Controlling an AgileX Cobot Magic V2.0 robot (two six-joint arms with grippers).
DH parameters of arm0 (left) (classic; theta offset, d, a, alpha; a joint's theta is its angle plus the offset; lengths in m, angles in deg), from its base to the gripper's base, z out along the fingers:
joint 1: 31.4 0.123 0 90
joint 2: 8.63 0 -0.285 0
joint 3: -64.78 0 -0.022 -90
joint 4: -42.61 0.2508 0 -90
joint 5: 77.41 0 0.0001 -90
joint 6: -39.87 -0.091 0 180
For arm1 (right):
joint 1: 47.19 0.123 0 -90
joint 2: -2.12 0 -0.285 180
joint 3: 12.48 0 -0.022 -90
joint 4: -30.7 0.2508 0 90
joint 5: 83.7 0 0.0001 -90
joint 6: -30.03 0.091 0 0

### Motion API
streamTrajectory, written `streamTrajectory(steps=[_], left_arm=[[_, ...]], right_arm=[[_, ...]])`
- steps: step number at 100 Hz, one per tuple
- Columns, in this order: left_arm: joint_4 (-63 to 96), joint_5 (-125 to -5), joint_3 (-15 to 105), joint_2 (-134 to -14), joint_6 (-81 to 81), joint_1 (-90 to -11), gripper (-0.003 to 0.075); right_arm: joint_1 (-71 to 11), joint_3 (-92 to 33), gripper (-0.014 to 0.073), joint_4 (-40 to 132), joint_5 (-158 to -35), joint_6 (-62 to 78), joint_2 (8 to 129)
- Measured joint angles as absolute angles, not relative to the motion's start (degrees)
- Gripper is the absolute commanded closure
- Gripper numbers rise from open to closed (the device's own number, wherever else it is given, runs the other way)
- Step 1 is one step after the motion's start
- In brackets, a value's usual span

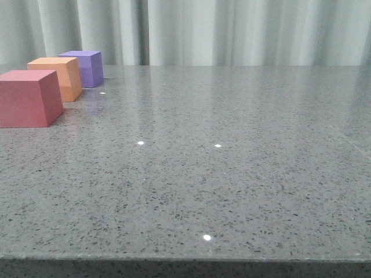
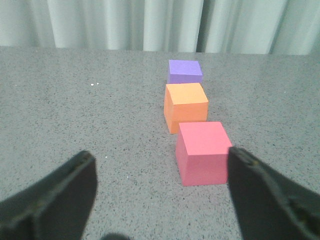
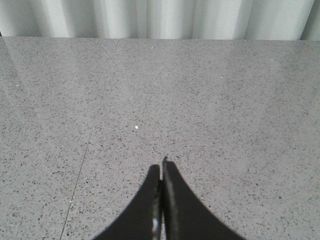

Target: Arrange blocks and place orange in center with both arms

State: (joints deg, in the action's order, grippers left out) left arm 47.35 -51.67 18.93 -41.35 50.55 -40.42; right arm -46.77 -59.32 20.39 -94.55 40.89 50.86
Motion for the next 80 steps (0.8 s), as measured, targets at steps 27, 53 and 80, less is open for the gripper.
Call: streamTrajectory(steps=[27, 53, 80], left_arm=[[47.3, -51.2, 15.3, -34.1, 50.6, -40.4, 0.0739], [47.3, -51.2, 15.3, -34.0, 50.6, -40.4, 0.0741], [47.3, -51.2, 15.3, -34.0, 50.6, -40.4, 0.0741]], right_arm=[[-46.8, -59.3, 0.0662, 20.4, -94.5, 40.9, 50.9], [-46.8, -59.3, 0.0662, 20.4, -94.5, 40.9, 50.9], [-46.8, -59.3, 0.0662, 20.4, -94.5, 40.9, 50.9]])
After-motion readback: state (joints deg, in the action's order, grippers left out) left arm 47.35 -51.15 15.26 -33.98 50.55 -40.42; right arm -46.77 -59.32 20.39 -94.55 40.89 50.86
